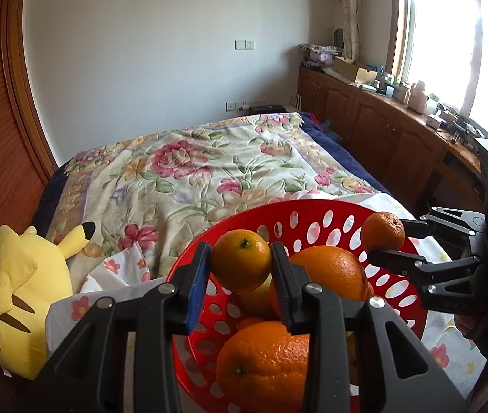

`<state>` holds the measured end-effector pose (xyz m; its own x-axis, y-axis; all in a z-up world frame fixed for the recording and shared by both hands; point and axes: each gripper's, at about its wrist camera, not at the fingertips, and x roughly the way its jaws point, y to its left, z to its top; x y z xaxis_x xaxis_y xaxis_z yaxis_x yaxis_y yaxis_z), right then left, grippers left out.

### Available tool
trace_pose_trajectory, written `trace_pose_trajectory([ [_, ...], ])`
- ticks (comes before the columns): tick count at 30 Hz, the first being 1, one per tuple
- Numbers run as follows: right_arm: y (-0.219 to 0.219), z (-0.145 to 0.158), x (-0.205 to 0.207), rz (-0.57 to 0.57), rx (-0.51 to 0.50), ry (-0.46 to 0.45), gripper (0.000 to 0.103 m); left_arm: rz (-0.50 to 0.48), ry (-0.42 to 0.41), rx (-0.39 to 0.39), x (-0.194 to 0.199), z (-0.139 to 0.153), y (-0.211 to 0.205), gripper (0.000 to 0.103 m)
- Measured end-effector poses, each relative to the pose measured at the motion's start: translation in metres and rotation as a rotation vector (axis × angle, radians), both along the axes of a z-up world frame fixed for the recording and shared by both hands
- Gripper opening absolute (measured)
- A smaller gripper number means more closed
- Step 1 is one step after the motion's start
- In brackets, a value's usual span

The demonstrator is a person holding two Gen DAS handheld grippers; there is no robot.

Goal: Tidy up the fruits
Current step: 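Carry both tangerines over the red basket with both grippers, then open both grippers to drop the tangerines into the basket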

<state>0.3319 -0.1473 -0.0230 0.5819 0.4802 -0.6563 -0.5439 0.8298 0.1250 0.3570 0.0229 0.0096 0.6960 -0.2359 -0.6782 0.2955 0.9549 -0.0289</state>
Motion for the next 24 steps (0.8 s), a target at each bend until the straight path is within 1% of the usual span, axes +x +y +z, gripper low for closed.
trace_pose_trajectory([
  [4, 0.001, -0.004, -0.001, 0.005, -0.008, 0.002, 0.047, -0.003, 0.008, 0.003, 0.001, -0.004, -0.002, 0.033],
  [13, 0.003, -0.004, -0.002, 0.009, -0.011, 0.0, 0.048, -0.004, 0.015, 0.002, 0.001, -0.007, -0.005, 0.034],
  [16, 0.003, -0.004, -0.002, 0.009, -0.001, 0.0, 0.052, -0.006, 0.007, 0.001, 0.001, -0.005, -0.005, 0.035],
  [24, -0.003, 0.004, -0.01, -0.009, 0.018, -0.012, 0.053, 0.003, 0.003, -0.001, 0.004, -0.01, -0.003, 0.036],
])
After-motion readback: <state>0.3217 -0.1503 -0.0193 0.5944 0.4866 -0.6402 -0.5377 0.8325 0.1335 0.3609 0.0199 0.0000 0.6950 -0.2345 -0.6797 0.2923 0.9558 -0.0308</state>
